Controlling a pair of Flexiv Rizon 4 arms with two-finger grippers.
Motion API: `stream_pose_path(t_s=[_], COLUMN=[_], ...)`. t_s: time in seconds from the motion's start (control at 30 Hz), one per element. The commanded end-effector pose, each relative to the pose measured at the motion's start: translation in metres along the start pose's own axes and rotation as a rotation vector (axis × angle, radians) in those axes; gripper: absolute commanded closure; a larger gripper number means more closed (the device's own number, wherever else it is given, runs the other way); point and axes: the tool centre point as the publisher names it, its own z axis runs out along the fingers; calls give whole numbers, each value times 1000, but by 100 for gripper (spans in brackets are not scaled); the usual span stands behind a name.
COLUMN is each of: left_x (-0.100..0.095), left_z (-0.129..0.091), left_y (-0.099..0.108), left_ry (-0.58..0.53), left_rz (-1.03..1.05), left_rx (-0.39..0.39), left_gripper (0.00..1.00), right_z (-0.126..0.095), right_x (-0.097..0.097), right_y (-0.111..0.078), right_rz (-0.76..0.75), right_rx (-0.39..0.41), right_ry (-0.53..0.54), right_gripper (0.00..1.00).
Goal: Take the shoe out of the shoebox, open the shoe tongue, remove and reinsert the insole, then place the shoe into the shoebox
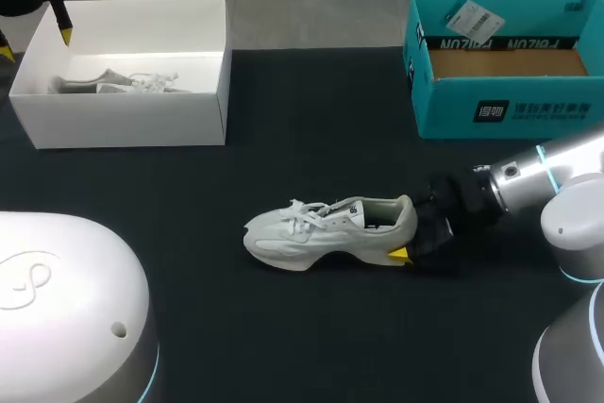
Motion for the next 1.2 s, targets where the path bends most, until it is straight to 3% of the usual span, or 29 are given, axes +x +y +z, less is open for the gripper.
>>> stream_pose_path(t_s=[0.03, 0.2, 0.23, 0.73, 0.93, 1.03, 1.2], left_x=[-4, -5, -6, -6, -18, -22, -32], left_z=[-5, -1, 0, 0, 4, 4, 5], left_y=[-23, -46, -52, -52, -98, -118, -135], left_ry=[-7, 29, 30, 30, 36, 7, -23], left_rz=[-229, -467, -437, -437, -708, -813, -1012], left_rx=[-87, -119, -133, -133, -33, -91, -76], left_gripper=[0, 0, 0, 0, 0, 0, 0], right_z=[0, 0, 0, 0, 0, 0, 0], right_x=[0, 0, 0, 0, 0, 0, 0], right_y=[0, 0, 0, 0, 0, 0, 0], right_rz=[0, 0, 0, 0, 0, 0, 0], right_rx=[1, 1, 1, 1, 1, 1, 1], right_ry=[-2, -2, -2, -2, -2, -2, -2], right_gripper=[100, 100, 100, 100, 100, 100, 100])
